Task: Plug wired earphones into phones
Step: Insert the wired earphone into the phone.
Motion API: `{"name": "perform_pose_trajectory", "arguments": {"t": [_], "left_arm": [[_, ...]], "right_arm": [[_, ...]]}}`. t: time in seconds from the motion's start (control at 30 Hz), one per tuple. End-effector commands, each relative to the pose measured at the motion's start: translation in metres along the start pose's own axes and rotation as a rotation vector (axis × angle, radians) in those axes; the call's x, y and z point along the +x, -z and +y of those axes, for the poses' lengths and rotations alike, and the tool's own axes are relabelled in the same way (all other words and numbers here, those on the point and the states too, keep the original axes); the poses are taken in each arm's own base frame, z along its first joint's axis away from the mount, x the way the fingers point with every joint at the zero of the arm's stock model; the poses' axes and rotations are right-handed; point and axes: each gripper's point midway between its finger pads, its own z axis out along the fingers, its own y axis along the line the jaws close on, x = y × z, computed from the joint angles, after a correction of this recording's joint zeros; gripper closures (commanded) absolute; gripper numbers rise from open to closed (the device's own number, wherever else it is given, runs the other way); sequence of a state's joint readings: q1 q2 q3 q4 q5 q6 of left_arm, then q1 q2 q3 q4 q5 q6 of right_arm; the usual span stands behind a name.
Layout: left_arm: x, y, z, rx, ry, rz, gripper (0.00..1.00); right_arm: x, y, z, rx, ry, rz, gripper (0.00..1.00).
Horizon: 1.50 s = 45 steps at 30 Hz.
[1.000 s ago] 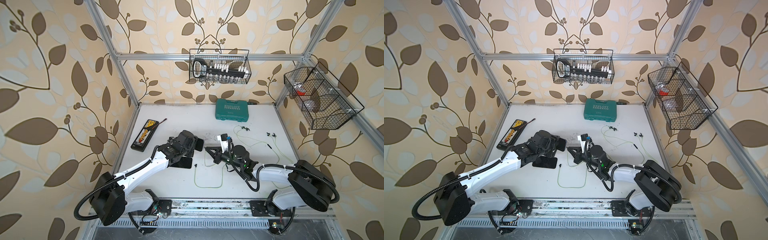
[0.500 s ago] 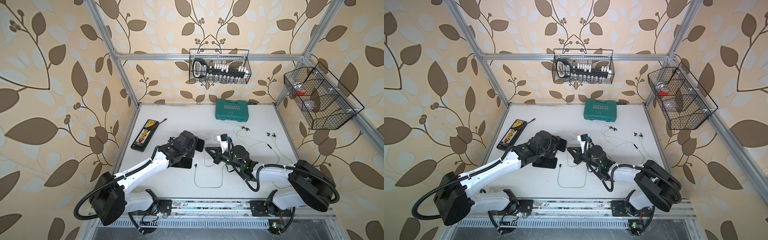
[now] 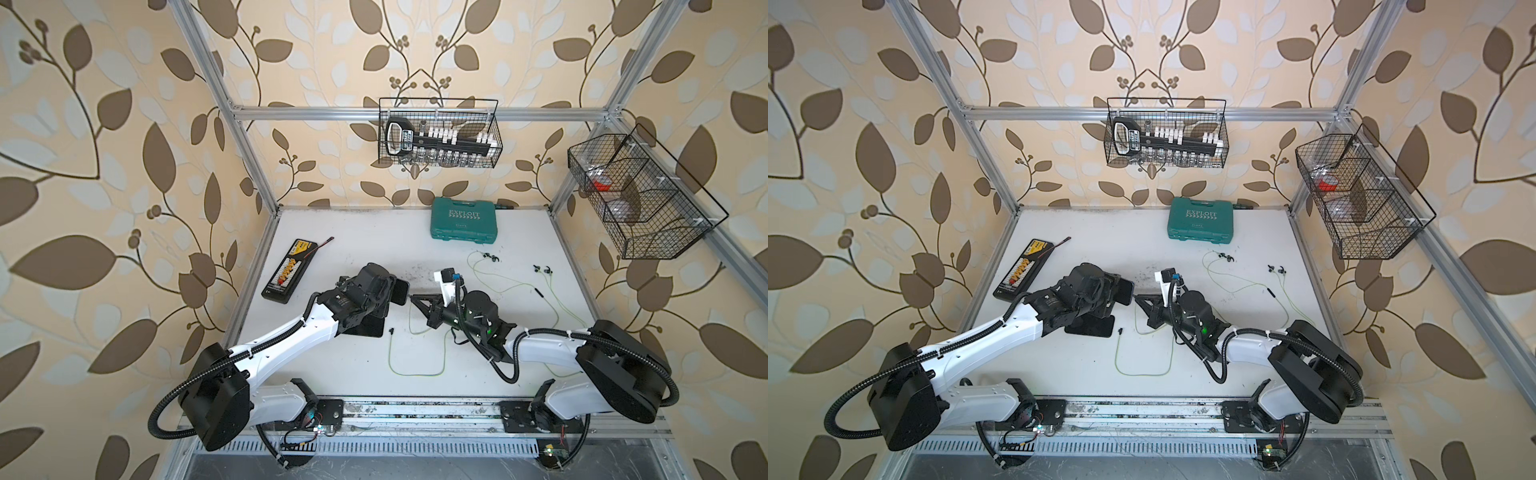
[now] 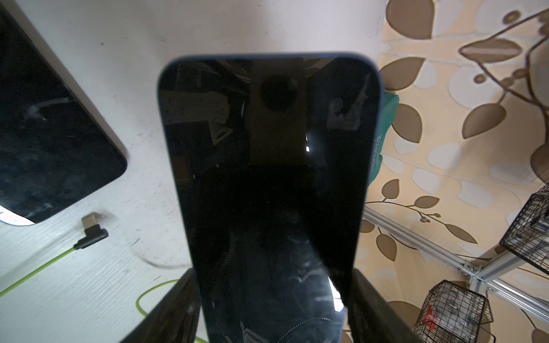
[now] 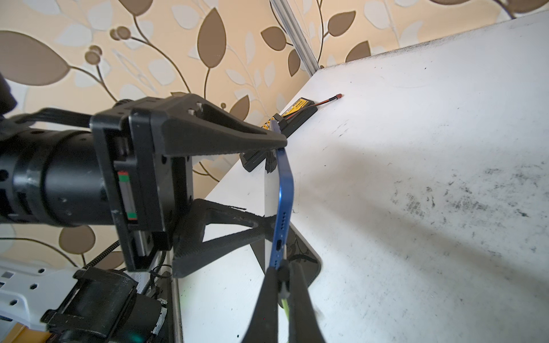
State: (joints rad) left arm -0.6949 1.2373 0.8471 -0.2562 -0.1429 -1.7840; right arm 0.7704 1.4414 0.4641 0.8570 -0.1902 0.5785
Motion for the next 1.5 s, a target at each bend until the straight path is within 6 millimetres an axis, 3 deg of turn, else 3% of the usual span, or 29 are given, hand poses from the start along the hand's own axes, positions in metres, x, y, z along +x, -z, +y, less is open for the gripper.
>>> {"name": "perform_pose_trajectory", "arguments": {"t": [0.0,1.1,1.47], "left_arm": [[0.006,0.004,-0.020,0.084,0.007,0.007,0.38],[0.013,-0.002,-0.017,0.067,0.011,0.039,0.39],[0.009,-0.005,-0.014,0.054,0.008,0.019,0.39]], "right_arm": [[-0.008,-0.001,0.009,-0.027,0.017,-0.025,1.00],[-0.006,-0.005,0.001,0.015,0.021,-0.008,1.00],[-0.015,0.006,0.003,0.021,0.031,-0.055,1.00]]}}
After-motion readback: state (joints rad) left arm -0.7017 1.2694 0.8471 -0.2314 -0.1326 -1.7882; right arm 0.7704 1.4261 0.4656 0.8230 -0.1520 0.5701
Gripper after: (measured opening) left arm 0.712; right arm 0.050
